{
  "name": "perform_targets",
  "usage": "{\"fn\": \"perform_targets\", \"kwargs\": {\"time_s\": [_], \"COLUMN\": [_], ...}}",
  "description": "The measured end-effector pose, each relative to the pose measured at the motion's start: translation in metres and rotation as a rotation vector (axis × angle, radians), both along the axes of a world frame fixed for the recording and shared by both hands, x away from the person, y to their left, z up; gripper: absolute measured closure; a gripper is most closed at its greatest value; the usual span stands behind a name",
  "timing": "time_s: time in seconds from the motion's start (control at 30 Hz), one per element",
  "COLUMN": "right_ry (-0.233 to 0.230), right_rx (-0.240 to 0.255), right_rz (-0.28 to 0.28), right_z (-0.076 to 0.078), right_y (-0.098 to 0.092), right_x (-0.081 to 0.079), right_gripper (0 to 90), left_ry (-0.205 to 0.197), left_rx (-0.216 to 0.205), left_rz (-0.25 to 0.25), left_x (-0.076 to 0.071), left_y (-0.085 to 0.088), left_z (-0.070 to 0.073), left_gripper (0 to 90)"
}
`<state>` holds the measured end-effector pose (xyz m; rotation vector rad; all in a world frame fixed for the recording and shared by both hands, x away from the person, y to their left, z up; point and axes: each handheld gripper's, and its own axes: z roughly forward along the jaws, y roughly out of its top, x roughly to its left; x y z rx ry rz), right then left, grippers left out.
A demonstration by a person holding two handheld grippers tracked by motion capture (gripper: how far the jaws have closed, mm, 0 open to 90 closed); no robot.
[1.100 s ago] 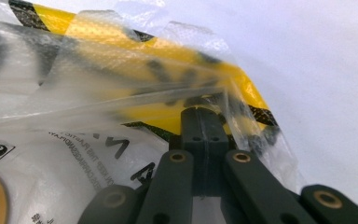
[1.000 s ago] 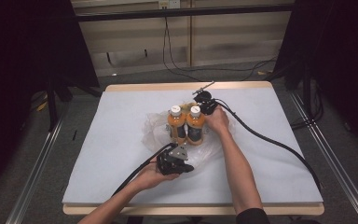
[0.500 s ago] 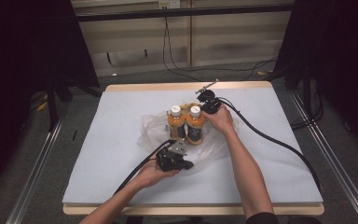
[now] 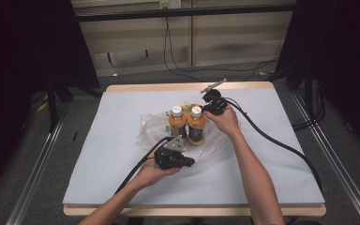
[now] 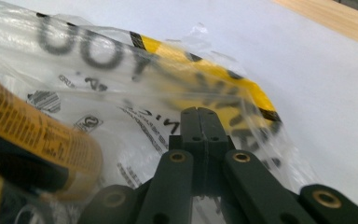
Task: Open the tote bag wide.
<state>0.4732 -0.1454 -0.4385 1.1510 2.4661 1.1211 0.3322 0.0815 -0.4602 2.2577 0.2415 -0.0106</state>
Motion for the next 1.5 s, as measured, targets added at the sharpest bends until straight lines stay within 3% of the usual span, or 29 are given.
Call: {"fn": "perform_targets", "kwargs": {"time_s": [0.17,0.43,0.63,0.67,0.77,0.97,1.03,1.13,1.2,1.3,1.47,1.5], "right_ry": [-0.042,-0.097,-0.125,-0.132,-0.154,-0.177,-0.175,-0.186,-0.215,-0.22,-0.267,-0.27], "right_rx": [0.039,0.046,0.07,0.076,0.086,0.109,0.111,0.103,0.111,0.134,0.133,0.133], "right_rz": [-0.015,-0.009,-0.029,-0.033,-0.049,-0.045,-0.044,-0.026,-0.027,-0.029,-0.055,-0.067], "right_z": [0.01,0.02,0.027,0.027,0.029,0.032,0.032,0.034,0.035,0.037,0.041,0.042], "right_y": [-0.014,-0.028,-0.04,-0.043,-0.051,-0.068,-0.071,-0.073,-0.075,-0.078,-0.09,-0.094], "right_x": [-0.007,-0.023,-0.037,-0.039,-0.05,-0.073,-0.08,-0.093,-0.105,-0.117,-0.141,-0.145], "right_gripper": [90.0,90.0,73.0,70.9,48.1,24.5,19.3,15.3,12.8,7.4,7.8,8.5], "left_ry": [-0.001,-0.031,-0.056,-0.065,-0.087,-0.118,-0.118,-0.13,-0.13,-0.128,-0.141,-0.133], "left_rx": [-0.058,-0.083,-0.104,-0.092,-0.098,-0.132,-0.145,-0.14,-0.155,-0.172,-0.187,-0.172], "left_rz": [0.034,0.083,0.13,0.137,0.159,0.233,0.238,0.238,0.251,0.268,0.283,0.289], "left_x": [0.004,0.007,0.01,0.01,0.009,0.009,0.008,0.002,-0.001,-0.004,-0.013,-0.015], "left_y": [0.008,0.019,0.026,0.027,0.034,0.054,0.06,0.065,0.07,0.079,0.097,0.101], "left_z": [0.008,0.015,0.02,0.023,0.027,0.035,0.036,0.039,0.04,0.044,0.048,0.046], "left_gripper": [86.0,72.4,57.5,54.7,46.1,26.8,24.6,18.9,16.4,13.2,10.8,10.8]}}
